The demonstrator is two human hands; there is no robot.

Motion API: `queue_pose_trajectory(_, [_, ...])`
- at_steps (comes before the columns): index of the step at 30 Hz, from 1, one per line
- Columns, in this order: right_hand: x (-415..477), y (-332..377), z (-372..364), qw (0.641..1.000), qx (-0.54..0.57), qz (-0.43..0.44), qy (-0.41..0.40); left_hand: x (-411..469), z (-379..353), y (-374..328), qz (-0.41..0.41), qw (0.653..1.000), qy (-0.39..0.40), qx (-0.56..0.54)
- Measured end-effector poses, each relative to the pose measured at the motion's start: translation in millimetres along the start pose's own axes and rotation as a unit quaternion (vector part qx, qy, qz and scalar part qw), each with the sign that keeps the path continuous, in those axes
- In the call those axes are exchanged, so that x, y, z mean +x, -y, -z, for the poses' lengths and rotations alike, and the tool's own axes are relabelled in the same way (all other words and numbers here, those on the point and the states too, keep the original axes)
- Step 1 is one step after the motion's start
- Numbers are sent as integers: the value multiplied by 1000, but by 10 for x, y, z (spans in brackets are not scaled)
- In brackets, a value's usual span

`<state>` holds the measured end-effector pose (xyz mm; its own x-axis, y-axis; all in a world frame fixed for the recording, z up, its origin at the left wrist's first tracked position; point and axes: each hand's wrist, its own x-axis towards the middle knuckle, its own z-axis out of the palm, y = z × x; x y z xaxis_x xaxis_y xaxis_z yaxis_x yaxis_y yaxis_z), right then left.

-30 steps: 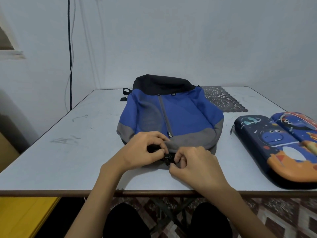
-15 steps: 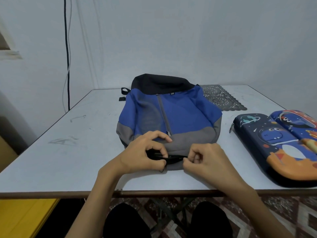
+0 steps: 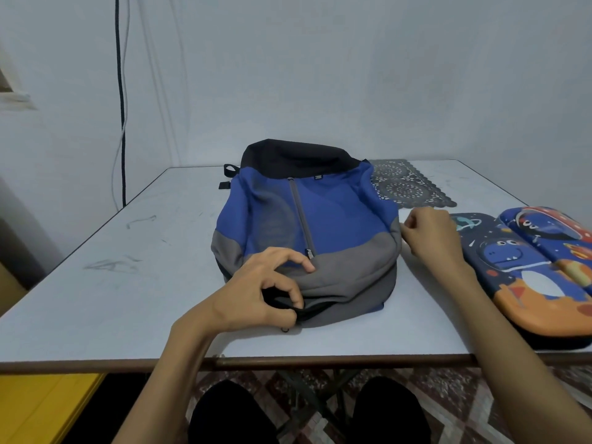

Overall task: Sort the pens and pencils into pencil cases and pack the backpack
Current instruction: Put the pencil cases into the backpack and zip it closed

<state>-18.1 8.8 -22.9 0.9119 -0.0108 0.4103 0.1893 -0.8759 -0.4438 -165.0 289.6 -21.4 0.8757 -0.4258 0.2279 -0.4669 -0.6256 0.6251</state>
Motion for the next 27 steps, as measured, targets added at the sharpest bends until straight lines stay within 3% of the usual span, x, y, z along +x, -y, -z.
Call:
queue_pose_trajectory(9, [289, 101, -111, 999, -19, 12, 31, 7, -13, -10, -3, 1000, 1, 5])
queue_pose_trajectory(17, [-23, 208, 159, 999, 12, 9, -38, -238, -101, 64, -73, 981, -172, 50])
queue_pose_trajectory(20, [-388, 539, 309, 979, 144, 133, -63, -267, -75, 63, -86, 970, -206, 92])
queue_pose_trajectory(23, [-754, 838, 350, 898, 266, 339, 89, -289, -77, 71, -103, 959, -216, 151])
queue_pose_trajectory(25, [-906, 954, 270, 864, 217, 414, 184, -308, -76, 70, -104, 957, -225, 153])
queue_pose_trajectory(27, [-964, 1003, 158, 871, 135, 442, 170, -312, -70, 89, -108, 953, -234, 161])
